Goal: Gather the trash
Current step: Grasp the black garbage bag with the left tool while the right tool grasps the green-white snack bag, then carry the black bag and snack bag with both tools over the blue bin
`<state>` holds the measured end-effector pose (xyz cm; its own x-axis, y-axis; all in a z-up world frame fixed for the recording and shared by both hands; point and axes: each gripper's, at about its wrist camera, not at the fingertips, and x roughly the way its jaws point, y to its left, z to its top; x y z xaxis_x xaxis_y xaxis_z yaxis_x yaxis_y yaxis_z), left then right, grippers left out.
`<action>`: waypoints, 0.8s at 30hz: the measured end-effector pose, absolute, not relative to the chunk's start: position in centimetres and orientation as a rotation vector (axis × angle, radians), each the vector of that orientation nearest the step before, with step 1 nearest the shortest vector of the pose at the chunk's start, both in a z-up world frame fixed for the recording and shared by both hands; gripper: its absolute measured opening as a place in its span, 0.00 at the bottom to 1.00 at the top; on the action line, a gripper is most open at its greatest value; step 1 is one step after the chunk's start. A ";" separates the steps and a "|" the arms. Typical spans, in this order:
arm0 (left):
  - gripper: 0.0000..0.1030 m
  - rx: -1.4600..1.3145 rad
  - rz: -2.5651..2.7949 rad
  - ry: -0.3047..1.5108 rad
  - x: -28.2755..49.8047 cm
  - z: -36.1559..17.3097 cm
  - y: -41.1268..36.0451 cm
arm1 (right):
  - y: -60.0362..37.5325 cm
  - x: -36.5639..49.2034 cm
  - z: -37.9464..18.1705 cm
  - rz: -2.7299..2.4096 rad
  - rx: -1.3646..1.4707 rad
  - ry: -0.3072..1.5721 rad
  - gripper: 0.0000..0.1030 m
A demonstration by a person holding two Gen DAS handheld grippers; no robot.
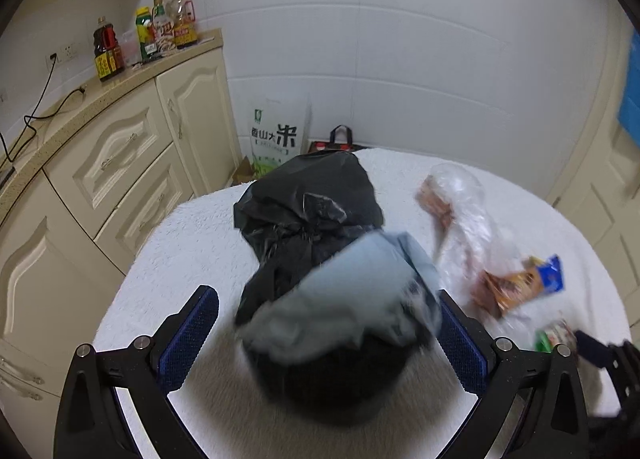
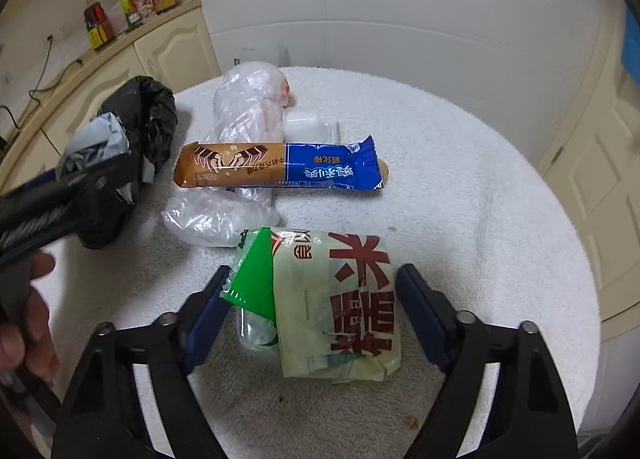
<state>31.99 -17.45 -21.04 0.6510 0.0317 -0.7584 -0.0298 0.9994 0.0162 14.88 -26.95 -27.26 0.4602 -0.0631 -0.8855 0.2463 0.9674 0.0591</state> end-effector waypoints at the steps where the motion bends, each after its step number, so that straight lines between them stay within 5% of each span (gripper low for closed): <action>1: 0.95 -0.007 0.028 0.871 33.0 -21.6 -17.5 | -27.0 15.0 -27.2 -0.191 0.190 1.074 0.75; 3: 0.73 -0.046 -0.007 0.905 34.5 -22.7 -17.3 | -27.0 15.0 -27.2 -0.184 0.195 1.069 0.75; 24: 0.68 -0.065 -0.093 0.765 33.6 -19.4 -21.6 | -28.1 8.0 -22.3 -0.169 0.290 0.945 0.74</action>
<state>33.63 -21.57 -19.36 0.7174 -0.1076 -0.6883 0.0605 0.9939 -0.0923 8.04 -28.12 -22.32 0.5766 -0.0161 -0.8169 0.2680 0.9482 0.1705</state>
